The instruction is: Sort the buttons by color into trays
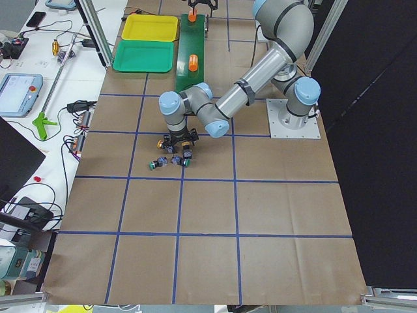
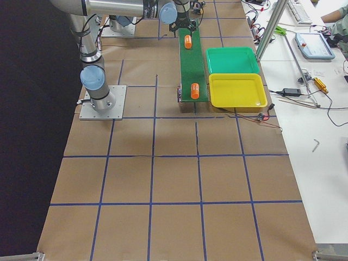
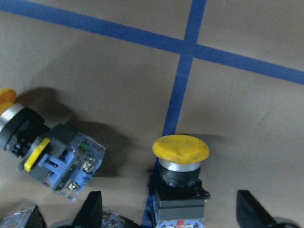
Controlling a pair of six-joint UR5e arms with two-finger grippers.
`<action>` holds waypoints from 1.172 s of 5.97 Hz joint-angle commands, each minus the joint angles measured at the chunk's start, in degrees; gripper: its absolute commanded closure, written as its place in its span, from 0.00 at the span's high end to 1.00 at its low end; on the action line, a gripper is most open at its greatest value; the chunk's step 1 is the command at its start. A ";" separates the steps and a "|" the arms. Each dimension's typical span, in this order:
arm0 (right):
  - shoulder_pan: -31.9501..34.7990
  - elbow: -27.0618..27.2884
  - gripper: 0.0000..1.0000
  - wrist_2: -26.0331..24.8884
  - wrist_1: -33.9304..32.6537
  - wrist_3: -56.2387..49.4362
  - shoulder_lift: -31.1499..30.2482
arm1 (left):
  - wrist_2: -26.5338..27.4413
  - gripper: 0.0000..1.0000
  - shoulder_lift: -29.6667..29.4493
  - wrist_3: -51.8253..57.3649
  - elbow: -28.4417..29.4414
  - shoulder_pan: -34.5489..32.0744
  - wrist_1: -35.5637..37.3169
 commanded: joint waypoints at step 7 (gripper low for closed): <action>-6.82 -8.14 1.00 -0.85 15.03 -9.77 0.08 | -0.28 0.00 9.31 -6.64 2.10 -13.56 -12.25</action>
